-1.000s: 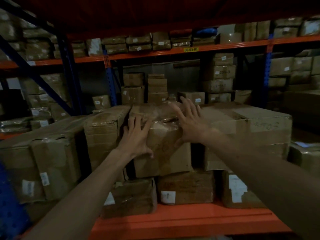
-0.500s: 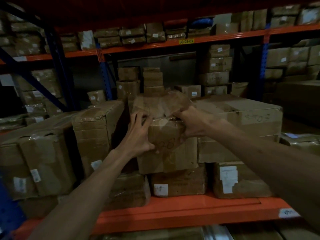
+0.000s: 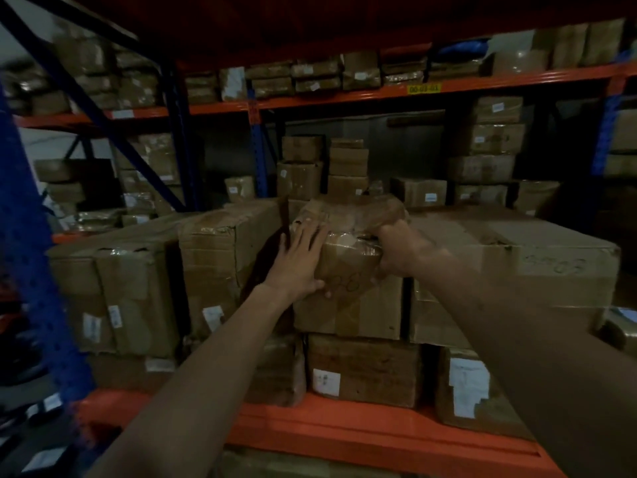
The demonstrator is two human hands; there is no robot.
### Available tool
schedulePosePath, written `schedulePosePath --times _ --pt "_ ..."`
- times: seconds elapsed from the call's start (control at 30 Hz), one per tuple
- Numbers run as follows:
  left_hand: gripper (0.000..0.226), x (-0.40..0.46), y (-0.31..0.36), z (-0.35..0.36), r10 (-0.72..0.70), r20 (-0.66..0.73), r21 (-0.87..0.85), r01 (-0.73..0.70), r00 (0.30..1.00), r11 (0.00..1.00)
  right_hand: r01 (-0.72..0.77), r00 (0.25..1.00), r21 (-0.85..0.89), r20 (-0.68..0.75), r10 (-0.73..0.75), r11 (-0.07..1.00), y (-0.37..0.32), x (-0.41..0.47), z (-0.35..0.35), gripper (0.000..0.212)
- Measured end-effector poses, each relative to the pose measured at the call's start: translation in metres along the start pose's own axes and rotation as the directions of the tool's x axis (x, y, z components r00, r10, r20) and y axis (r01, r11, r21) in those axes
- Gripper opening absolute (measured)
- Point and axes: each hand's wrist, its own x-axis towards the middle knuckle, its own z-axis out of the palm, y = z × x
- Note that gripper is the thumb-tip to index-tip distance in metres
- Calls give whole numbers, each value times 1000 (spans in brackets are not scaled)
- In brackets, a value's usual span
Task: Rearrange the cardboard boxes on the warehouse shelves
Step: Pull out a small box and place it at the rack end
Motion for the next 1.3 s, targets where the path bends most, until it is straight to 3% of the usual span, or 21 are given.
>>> schedulePosePath --times 0.1,0.17,0.27,0.4,0.5,0.57,0.73,0.9,0.97,1.07,1.3 --pt "124 -22 8 1 -59 -59 71 63 997 995 -8 1000 -56 10 9 998 -2 -6 -1 95" --pt "134 -45 4 4 -187 -169 42 197 968 980 29 999 -123 30 -26 992 -2 -12 -4 108" --pt "140 -79 -19 3 -495 -287 -186 460 820 868 49 996 -202 78 -33 978 -5 -22 -5 122" --pt "145 -101 -60 -2 -762 -180 -393 664 622 636 132 991 -204 13 -132 970 -46 -22 -6 128" --pt "151 -104 -84 4 -807 -44 -436 716 589 546 298 945 -259 -57 -323 919 -97 -8 -6 127" --pt "153 -101 -97 12 -799 9 -415 729 602 545 378 909 -287 -63 -411 880 -134 2 -7 124" --pt "152 -97 -109 24 -766 -27 -338 716 642 611 450 863 -399 -36 -504 799 -216 29 -3 121" --pt "156 -98 -123 30 -657 22 -286 635 753 718 456 842 -541 5 -539 707 -263 68 14 108" --pt "157 -98 -140 24 -559 5 -226 546 829 807 436 882 -486 64 -466 758 -271 77 8 107" --pt "153 -95 -175 25 -323 -45 -62 321 945 945 347 938 -243 89 -335 906 -269 80 3 113" --pt "130 -103 -174 46 -48 -118 220 73 992 973 162 983 -119 -64 -171 980 -234 48 49 120"
